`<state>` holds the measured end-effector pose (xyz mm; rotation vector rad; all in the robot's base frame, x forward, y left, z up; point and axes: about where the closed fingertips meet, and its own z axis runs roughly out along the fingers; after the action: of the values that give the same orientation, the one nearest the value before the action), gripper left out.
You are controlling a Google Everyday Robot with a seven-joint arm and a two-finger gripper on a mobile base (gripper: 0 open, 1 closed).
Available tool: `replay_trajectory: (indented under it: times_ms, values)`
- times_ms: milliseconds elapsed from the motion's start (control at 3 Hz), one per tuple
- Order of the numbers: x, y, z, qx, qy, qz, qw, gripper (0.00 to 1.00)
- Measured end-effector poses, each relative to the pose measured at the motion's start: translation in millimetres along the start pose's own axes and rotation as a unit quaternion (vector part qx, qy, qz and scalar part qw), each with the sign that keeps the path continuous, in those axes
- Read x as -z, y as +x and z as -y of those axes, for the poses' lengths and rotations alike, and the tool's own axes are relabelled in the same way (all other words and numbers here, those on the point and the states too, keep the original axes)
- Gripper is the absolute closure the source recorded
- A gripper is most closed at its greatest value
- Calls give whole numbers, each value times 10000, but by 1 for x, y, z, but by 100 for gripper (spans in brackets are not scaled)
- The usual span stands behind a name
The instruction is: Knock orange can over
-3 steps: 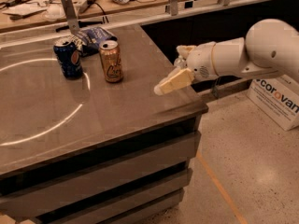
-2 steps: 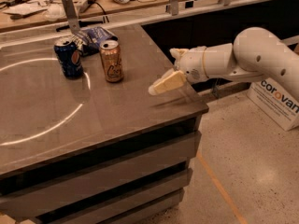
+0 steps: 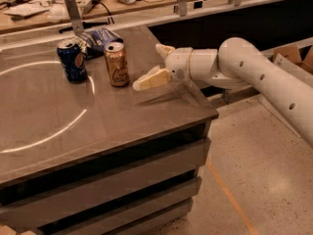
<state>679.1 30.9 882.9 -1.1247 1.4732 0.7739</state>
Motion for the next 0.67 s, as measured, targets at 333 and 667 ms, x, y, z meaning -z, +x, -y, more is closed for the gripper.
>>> replay_trajectory:
  times_ms: [333, 667]
  values:
    - [-25, -10, 2, -20, -133, 317, 9994, 0]
    - [-54, -10, -4, -141, -470, 466, 9977, 0]
